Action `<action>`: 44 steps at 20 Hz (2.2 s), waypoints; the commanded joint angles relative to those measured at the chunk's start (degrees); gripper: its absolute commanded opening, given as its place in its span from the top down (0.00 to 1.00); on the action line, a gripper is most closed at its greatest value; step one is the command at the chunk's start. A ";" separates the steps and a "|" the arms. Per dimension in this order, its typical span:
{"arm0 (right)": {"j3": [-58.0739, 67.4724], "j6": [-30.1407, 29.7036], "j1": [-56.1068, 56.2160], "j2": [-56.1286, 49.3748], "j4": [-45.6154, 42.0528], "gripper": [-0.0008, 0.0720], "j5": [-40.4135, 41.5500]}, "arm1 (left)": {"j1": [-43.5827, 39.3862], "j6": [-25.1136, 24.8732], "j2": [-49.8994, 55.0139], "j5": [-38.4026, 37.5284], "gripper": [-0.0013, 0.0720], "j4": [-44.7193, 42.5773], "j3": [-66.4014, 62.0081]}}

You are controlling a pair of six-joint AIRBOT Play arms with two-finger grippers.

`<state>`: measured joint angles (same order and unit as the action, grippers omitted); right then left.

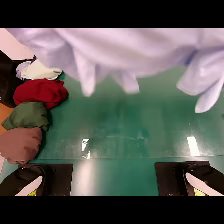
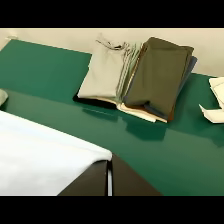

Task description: Fold the shirts.

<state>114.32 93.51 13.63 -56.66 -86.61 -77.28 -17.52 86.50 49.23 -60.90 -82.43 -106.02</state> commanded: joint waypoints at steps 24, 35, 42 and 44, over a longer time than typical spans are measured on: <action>-33.11 0.13 -2.40 -25.73 7.69 0.97 14.62 | 5.22 -1.01 32.89 17.59 0.94 -5.92 27.45; -33.11 0.13 -2.40 -22.62 7.63 0.97 15.54 | 8.76 1.53 32.65 4.13 0.22 13.11 33.62; -33.14 0.13 -2.27 -22.69 7.61 0.97 14.05 | 8.17 -8.02 36.87 17.27 0.21 28.06 34.42; -33.14 0.13 -2.27 -22.71 7.61 0.97 13.84 | 7.63 -9.07 36.98 20.13 0.21 28.52 34.38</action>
<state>81.21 93.62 11.29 -79.42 -79.02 -62.81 -9.34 80.68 85.67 -46.13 -58.35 -71.79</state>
